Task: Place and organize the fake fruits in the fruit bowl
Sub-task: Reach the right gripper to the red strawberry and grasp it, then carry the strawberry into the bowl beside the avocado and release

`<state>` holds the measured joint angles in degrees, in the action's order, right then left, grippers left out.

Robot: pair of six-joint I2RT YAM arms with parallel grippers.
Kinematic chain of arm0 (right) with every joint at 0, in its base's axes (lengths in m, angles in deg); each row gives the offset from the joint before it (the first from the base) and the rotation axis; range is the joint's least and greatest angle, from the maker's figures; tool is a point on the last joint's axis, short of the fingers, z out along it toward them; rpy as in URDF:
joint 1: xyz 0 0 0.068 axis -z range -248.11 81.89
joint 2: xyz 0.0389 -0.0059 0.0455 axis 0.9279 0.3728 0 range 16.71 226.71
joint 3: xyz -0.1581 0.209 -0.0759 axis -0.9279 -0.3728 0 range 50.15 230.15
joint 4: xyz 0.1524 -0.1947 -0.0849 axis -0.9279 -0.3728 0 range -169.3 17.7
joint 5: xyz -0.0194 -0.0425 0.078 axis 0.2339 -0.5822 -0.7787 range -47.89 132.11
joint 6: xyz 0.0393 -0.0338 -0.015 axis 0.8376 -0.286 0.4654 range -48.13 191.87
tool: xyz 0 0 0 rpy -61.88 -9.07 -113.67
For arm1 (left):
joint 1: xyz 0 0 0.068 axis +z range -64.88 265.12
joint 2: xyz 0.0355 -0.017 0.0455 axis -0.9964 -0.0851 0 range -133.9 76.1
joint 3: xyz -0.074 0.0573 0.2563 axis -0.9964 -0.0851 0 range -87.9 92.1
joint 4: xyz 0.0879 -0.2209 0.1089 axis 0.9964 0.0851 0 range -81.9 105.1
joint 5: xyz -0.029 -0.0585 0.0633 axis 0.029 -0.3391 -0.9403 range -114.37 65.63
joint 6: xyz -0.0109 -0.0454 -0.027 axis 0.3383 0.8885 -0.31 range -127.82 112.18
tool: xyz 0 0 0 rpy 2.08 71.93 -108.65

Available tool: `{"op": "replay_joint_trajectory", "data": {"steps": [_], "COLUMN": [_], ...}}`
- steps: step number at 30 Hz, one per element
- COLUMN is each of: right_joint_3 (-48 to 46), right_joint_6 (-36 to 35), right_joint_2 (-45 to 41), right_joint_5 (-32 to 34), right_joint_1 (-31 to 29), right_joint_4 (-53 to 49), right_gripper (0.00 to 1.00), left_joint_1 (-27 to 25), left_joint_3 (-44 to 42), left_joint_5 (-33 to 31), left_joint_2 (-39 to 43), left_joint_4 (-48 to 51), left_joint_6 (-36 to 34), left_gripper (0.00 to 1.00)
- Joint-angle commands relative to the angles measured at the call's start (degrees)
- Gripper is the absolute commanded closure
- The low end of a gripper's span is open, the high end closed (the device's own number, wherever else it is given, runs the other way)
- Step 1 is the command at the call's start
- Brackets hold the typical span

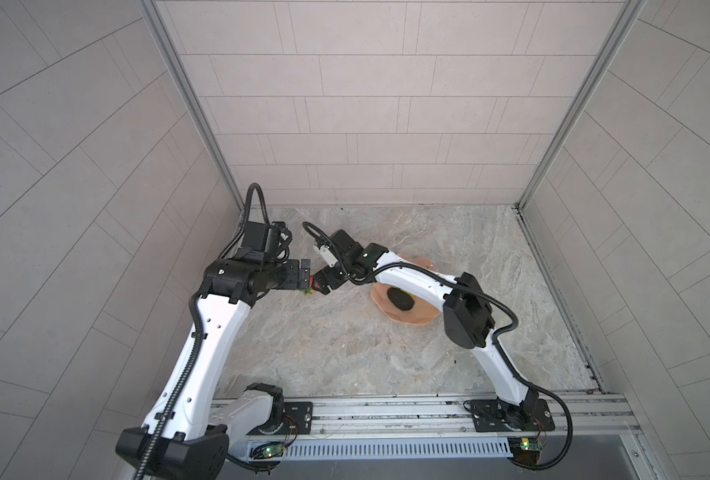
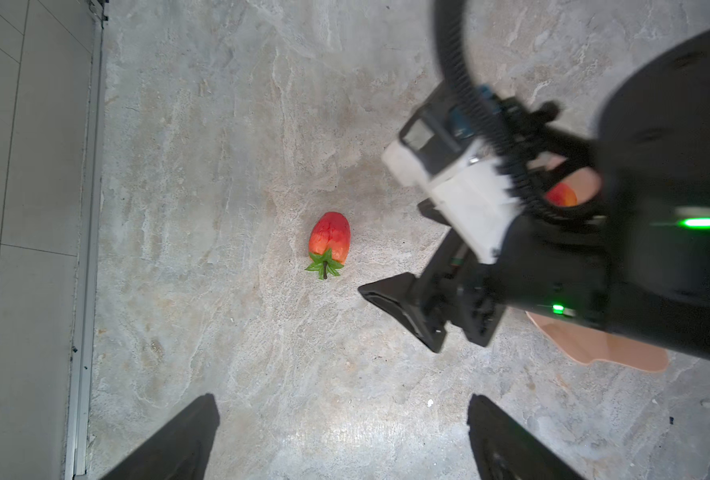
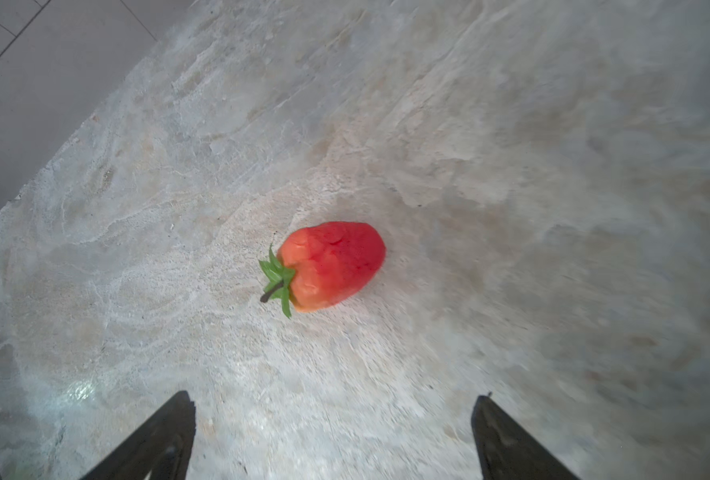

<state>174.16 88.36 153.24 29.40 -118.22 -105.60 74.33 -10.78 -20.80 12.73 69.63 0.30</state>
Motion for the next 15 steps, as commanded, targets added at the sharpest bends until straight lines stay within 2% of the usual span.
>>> {"op": "replay_joint_trajectory", "data": {"steps": [1,9,15], "right_joint_3": [8.01,19.25,20.62], "right_joint_6": [3.70,12.07,14.48], "right_joint_2": [4.39,15.88,19.18], "right_joint_5": [-0.14,8.00,14.30], "right_joint_1": [-1.11,-3.23,-4.21], "right_joint_4": [-2.30,-0.31,-0.36], "right_gripper": [0.05,0.05,0.09], "left_joint_1": [-0.13,-0.11,-0.06], "left_joint_3": [-0.63,-1.19,-1.54], "left_joint_5": [-0.92,0.00,0.23], "left_joint_2": [0.25,-0.16,-0.09], "left_joint_4": [2.04,1.22,0.86], "left_joint_6": [0.58,0.31,-0.46], "left_gripper": [0.00,0.00,0.00]}}
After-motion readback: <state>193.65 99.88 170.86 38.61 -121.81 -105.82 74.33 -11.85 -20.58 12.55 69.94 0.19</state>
